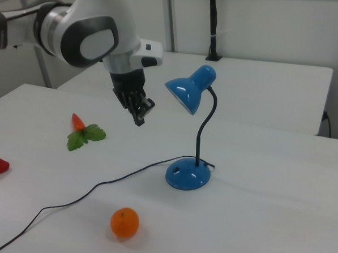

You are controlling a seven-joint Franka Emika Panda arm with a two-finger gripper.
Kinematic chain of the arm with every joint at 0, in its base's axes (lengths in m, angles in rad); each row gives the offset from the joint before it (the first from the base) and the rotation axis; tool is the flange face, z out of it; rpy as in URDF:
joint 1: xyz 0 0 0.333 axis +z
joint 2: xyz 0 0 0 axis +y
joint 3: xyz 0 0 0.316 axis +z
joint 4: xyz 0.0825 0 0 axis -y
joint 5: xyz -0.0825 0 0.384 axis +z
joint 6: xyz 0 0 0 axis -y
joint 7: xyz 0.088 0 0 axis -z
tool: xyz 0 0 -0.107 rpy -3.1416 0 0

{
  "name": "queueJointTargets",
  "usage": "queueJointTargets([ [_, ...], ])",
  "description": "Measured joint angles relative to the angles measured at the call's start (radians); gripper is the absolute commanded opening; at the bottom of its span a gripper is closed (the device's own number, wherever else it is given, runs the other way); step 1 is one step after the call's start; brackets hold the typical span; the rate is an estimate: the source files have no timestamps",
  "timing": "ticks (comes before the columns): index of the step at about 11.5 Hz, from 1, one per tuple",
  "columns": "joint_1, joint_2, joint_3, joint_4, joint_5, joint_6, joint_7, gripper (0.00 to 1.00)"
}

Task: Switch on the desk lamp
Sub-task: 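Move the gripper over the blue lamp base and lower toward the switch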

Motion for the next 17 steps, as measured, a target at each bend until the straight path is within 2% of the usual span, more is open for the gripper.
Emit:
queueJointTargets([
  [4, 0.008, 0.006, 0.006, -0.135, -0.009, 0.252, 0.126, 0.07],
  [6, 0.028, 0.015, 0.008, -0.182, -0.062, 0.339, 0.228, 0.07],
  [8, 0.035, 0.049, 0.009, -0.197, -0.110, 0.398, 0.299, 0.07],
  [14, 0.049, 0.177, 0.009, -0.198, -0.184, 0.549, 0.449, 0.04],
  [17, 0.055, 0.264, 0.010, -0.195, -0.271, 0.665, 0.572, 0.04],
])
